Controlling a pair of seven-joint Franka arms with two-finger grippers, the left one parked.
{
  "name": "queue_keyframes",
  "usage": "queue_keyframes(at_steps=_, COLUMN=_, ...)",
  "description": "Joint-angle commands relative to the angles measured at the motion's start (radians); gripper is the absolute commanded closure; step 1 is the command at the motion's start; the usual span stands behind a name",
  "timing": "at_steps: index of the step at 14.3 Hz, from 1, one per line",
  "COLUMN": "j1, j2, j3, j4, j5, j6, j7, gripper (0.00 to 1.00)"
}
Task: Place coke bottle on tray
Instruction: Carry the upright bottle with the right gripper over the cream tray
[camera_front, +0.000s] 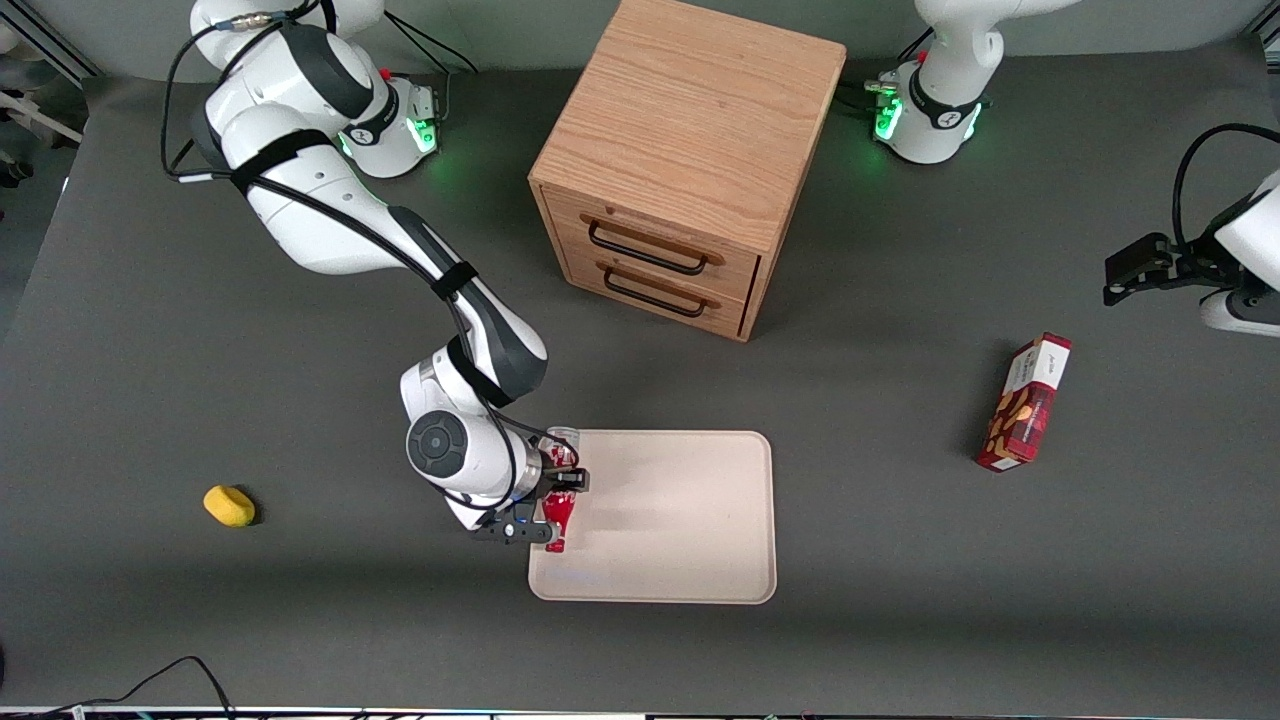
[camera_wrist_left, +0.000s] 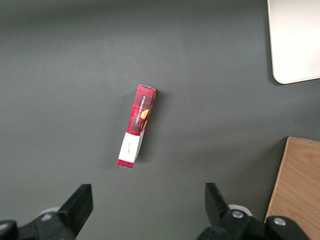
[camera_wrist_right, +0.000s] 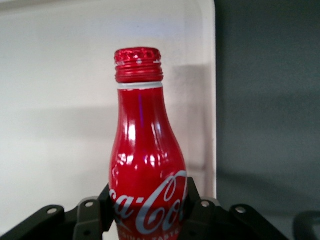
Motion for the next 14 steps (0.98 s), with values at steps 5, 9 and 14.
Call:
queue_keyframes(at_steps=5, j1=0.026, j2=0.034, j3=-0.001, j4=0.042, j5=-0.011, j6=0.012, j7=0.008, gripper=0.01)
queue_keyframes(at_steps=9, j1=0.049, j2=0.034, j3=-0.019, j4=0.042, j5=-0.017, j6=0.012, j7=0.017, gripper=0.0)
queue_keyframes(at_steps=14, j1=0.049, j2=0.032, j3=-0.019, j4=0.039, j5=-0.029, j6=0.011, j7=0.017, gripper=0.0)
